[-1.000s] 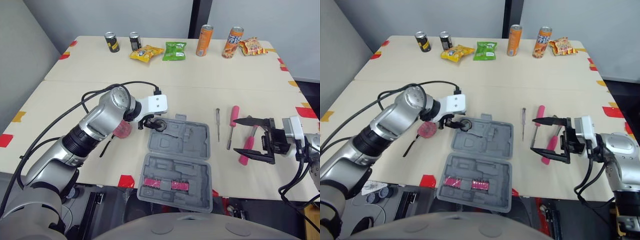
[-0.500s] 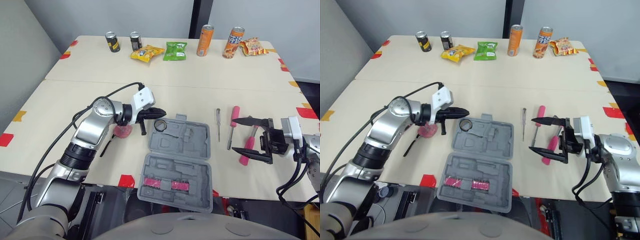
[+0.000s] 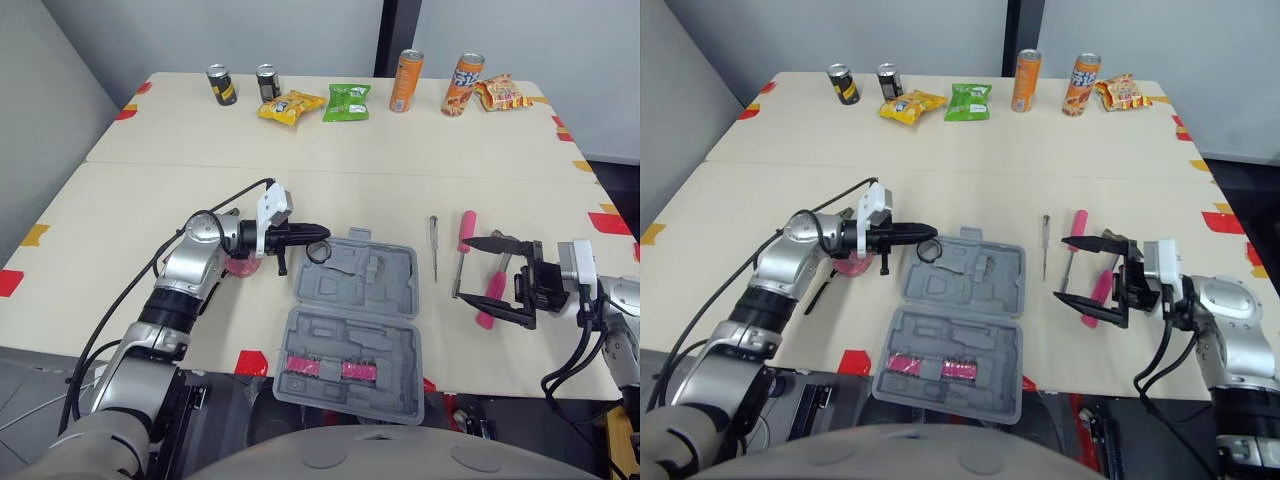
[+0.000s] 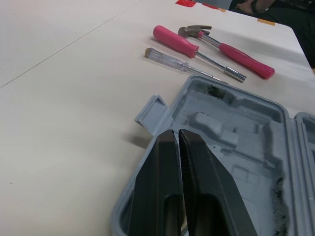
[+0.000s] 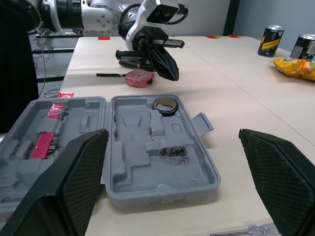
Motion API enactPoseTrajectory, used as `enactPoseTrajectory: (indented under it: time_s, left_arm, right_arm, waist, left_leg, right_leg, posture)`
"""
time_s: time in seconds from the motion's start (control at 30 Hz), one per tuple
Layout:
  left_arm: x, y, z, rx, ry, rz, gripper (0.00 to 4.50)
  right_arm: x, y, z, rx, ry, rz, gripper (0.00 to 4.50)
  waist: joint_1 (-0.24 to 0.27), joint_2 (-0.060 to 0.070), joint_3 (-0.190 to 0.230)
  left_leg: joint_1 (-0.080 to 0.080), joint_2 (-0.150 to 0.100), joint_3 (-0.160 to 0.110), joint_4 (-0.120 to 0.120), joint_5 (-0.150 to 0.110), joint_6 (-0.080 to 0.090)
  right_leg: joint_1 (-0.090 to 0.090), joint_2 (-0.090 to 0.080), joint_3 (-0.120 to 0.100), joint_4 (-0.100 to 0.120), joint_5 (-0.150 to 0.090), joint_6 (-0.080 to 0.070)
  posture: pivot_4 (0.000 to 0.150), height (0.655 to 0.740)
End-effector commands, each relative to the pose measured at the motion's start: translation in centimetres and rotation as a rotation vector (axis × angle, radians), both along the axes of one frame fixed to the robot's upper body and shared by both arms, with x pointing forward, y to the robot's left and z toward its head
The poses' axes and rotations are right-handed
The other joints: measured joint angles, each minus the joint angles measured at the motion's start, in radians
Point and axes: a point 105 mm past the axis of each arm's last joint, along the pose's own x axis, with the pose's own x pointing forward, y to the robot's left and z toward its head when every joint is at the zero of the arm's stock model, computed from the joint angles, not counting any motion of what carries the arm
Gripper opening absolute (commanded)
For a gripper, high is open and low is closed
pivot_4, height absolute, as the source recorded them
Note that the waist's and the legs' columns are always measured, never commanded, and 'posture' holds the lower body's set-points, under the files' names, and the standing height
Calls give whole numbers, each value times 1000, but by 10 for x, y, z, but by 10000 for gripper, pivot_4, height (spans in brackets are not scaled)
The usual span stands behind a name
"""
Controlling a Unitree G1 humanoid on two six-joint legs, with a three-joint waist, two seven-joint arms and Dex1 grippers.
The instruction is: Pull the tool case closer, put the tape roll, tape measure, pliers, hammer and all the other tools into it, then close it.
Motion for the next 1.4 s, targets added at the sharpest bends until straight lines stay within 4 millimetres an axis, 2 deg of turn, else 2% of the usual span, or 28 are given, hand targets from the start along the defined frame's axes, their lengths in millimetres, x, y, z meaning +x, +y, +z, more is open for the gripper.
enactPoseTrajectory:
  time_s: [0.03,0.07,0.1,0.17,0.47,1.03,1.13,1.4]
  left_arm:
    - [1,2,0,-3,-6,-37,1804]
    - [3,2,0,6,-20,-37,7364]
    - [4,2,0,14,-35,-37,9455]
    - [5,3,0,27,-63,-37,16551]
    - [3,-1,-9,55,-86,-72,16551]
    - [2,-4,-55,217,-94,-77,16551]
    - [1,-6,-55,194,-96,-77,16551]
    - [8,-8,-30,42,-87,-23,16551]
  right_arm:
    - [0,2,4,7,-41,-14,45000]
    - [0,2,4,7,-42,-17,45000]
    - [-1,2,3,8,-42,-19,45000]
    - [-2,3,3,8,-43,-22,45000]
    - [-2,3,4,11,-52,-31,45000]
    - [1,5,8,16,-63,-38,45000]
    - [1,5,8,15,-62,-39,45000]
    - [1,6,8,15,-59,-37,45000]
  waist:
    - [0,0,0]
    - [0,0,0]
    - [1,0,0]
    - [2,0,0]
    - [1,0,0]
    - [3,0,-1]
    - [3,0,-1]
    - [3,0,-1]
  left_leg:
    - [0,0,0,0,0,0]
    - [0,0,0,0,0,0]
    - [0,0,0,0,0,0]
    - [0,0,0,0,0,0]
    - [0,0,0,0,0,0]
    - [0,0,0,0,0,0]
    - [0,0,0,0,0,0]
    - [0,0,0,0,0,0]
  right_leg:
    - [0,0,0,0,0,0]
    - [0,0,0,0,0,0]
    - [0,0,0,0,0,0]
    - [0,0,0,0,0,0]
    - [0,0,0,0,0,0]
    - [1,0,0,1,0,0]
    - [1,0,0,1,0,0]
    - [1,0,0,1,0,0]
  posture:
    - [1500,7400]
    - [1500,7400]
    - [1500,7400]
    - [1500,7400]
    - [1500,7400]
    - [1500,7400]
    - [1500,7400]
    - [1500,7400]
